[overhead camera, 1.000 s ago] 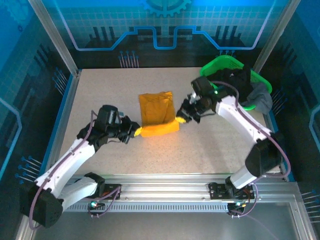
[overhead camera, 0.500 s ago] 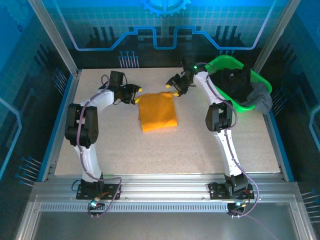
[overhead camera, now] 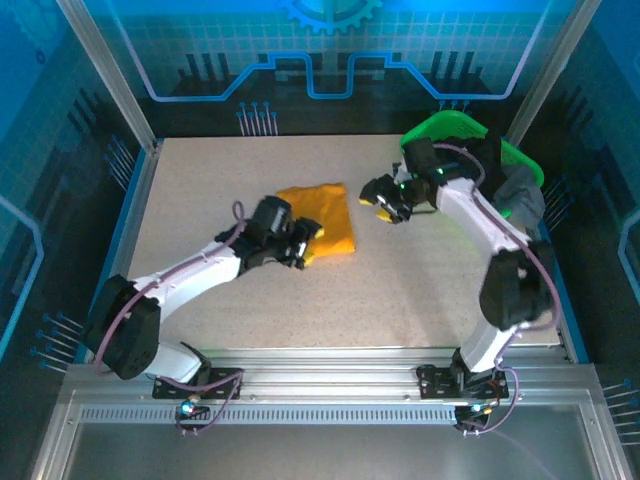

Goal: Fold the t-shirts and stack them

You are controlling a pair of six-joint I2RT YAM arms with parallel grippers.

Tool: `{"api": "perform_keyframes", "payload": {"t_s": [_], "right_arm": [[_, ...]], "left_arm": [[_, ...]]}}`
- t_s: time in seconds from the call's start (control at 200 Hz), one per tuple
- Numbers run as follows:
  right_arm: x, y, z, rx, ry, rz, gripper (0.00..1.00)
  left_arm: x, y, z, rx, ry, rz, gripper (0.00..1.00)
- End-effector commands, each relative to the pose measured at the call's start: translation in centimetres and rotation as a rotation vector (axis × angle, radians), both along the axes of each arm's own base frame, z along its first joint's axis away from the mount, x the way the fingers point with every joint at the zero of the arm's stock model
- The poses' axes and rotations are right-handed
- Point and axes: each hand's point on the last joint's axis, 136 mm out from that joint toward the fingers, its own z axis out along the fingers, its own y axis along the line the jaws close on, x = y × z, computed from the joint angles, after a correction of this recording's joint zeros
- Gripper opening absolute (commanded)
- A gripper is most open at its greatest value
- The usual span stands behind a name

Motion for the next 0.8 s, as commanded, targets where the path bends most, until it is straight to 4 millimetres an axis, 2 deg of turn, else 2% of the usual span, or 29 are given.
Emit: {"api": "perform_keyframes", "payload": {"t_s": [0.0, 0.12, 0.32, 0.385, 0.475, 0.59, 0.69, 0.795], "right_arm": [[-1.4, 0.6, -1.0, 0.070, -0.058, 0.019, 0.59], [-3.5, 0.2, -1.3, 0.076, -0.040, 0.023, 0.59], [-4.5, -1.0, -0.4, 0.071, -0.053, 0.017, 0.59], [-4.5, -1.4, -0.2, 0.072, -0.056, 0.012, 0.59], [-4.7, -1.9, -0.2, 0.076, -0.051, 0.005, 0.59], [-4.9, -2.1, -0.5, 0.081, -0.040, 0.003, 0.59], [-5.1, -2.2, -0.7, 0.079, -0.028, 0.001, 0.58], [-5.2, -2.1, -1.0, 0.078, -0.020, 0.004, 0.58]], "left_arm": [[2.4, 0.6, -2.5, -0.025, 0.037, 0.286, 0.66], [4.4, -1.3, -4.2, -0.066, 0.077, 0.364, 0.67], [5.9, -2.7, -8.4, -0.052, 0.142, 0.452, 0.64], [6.5, -2.3, -9.5, -0.037, 0.142, 0.493, 0.55], [8.0, -1.5, -10.5, -0.035, 0.110, 0.548, 0.32], [9.9, 0.4, -11.1, -0.035, 0.088, 0.582, 0.00], [11.5, 3.7, -10.9, -0.022, 0.056, 0.574, 0.00], [13.9, 8.7, -9.6, 0.026, -0.030, 0.503, 0.00]]}}
